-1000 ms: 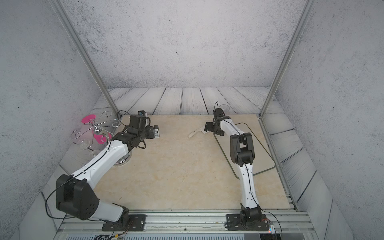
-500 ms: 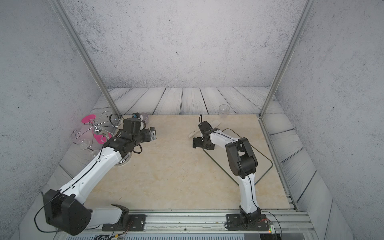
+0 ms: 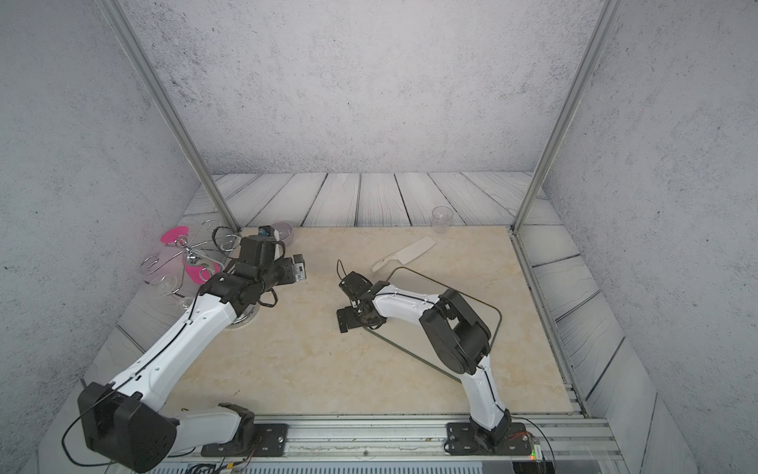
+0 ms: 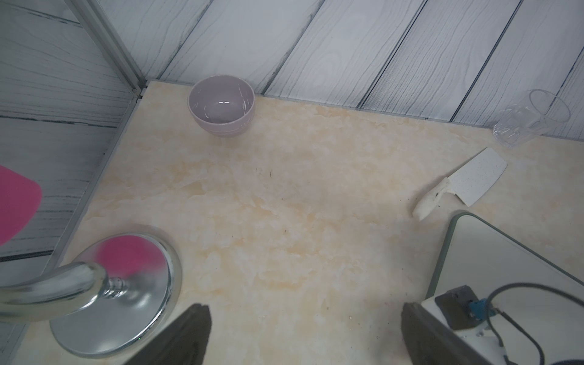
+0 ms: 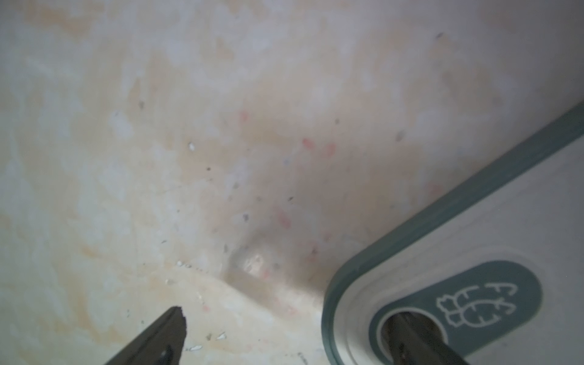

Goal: Align the knife with the edge of the cutting board
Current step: Adjust the work surface at the center of the board.

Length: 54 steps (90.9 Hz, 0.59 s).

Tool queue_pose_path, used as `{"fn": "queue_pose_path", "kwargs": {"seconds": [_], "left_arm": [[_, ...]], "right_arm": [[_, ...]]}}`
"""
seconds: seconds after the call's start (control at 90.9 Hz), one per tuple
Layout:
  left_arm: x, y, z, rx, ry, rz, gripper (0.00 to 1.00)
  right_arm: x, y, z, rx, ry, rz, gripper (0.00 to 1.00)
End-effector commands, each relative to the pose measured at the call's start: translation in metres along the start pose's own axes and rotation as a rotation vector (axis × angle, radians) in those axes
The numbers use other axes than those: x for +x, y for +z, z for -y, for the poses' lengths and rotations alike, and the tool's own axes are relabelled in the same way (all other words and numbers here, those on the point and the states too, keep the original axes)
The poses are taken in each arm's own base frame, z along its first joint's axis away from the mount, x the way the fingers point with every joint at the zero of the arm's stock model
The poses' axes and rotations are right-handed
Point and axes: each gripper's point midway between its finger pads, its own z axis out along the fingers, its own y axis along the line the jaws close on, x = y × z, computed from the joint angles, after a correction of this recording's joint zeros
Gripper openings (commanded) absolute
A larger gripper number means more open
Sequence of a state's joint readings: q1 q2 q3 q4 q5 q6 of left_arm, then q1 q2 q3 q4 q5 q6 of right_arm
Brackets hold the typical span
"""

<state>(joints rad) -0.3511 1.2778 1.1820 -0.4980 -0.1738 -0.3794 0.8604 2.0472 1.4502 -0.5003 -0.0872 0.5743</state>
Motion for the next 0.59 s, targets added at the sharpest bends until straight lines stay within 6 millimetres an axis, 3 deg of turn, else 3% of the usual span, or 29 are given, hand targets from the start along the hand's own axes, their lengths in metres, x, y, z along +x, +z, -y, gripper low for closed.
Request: {"fn": "queue_pose_path", "kwargs": {"seconds": [0.0,0.165,0.308,0.451,0.583], "left_arm": [[-0.012,-0.008,0.001,-0.011,-0.016,0.019,1.00],[-0.014,-0.006,0.004,-0.003,-0.025,0.011,1.00],[-0.011,-0.001,0.011,0.014,-0.015,0.005,1.00],[-0.002,0.003,0.019,0.043,-0.003,-0.013,1.00],[0.015,0.008,0.030,0.066,0.021,-0.050,1.00]], "right_arm": [[0.006,-0.019,0.003,0.021,0.042,-0.012,0.99],[-0.011,-0.069,0.012,0.086,0.032,0.096,0.99],[-0.015,-0.107,0.042,0.169,0.093,0.191,0.99],[-0.010,-0.150,0.110,0.300,0.246,0.279,0.99],[0.017,-0.182,0.186,0.386,0.438,0.328,0.99]]}}
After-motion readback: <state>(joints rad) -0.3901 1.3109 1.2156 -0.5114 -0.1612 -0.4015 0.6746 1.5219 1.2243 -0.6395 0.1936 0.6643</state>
